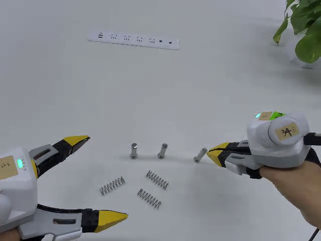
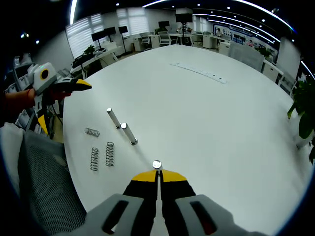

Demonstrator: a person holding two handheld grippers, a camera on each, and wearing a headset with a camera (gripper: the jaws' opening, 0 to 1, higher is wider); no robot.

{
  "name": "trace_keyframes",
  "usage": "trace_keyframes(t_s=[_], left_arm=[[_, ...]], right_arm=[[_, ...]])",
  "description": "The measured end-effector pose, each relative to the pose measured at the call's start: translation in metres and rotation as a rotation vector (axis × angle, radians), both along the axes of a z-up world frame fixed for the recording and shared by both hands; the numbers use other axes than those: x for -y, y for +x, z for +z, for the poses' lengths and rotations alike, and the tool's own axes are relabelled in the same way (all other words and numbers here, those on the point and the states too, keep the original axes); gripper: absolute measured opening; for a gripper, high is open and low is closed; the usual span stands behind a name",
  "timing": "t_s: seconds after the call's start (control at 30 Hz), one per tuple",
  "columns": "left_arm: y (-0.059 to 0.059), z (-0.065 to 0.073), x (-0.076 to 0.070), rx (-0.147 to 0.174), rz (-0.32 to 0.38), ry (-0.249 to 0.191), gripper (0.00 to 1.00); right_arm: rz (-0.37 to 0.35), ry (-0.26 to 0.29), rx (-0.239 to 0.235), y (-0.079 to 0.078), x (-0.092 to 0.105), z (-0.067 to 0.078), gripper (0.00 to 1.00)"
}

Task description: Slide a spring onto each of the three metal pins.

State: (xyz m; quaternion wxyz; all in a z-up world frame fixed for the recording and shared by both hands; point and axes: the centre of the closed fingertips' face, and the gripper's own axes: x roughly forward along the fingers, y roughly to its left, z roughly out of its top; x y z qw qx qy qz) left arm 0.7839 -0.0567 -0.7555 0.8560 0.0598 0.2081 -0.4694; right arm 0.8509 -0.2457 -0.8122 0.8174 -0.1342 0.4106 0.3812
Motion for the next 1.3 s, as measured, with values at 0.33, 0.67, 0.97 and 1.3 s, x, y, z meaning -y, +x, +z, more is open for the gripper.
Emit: trace_keyframes(t_s=[0.33, 0.67, 0.97, 1.3], left_arm=[[0.0, 0.001, -0.001, 0.005, 0.0, 0.005, 1.0], [-0.002, 0.003, -0.004, 0.012, 0.0, 0.013, 1.0], [-0.003, 0.004, -0.009, 0.018, 0.0, 0.033, 0.99], [-0.004, -0.002, -0.016, 0.014, -0.002, 0.086, 0.96]], right_arm=[[-0.009, 0.008, 0.011, -0.002, 0.003, 0.004, 0.05], [-0.031, 0.035, 0.047, -0.001, 0.01, 0.022, 0.12], [-0.038, 0.066, 0.101, -0.001, 0.017, 0.041, 0.23], [-0.003, 0.092, 0.129, -0.005, 0.026, 0.055, 0.37]])
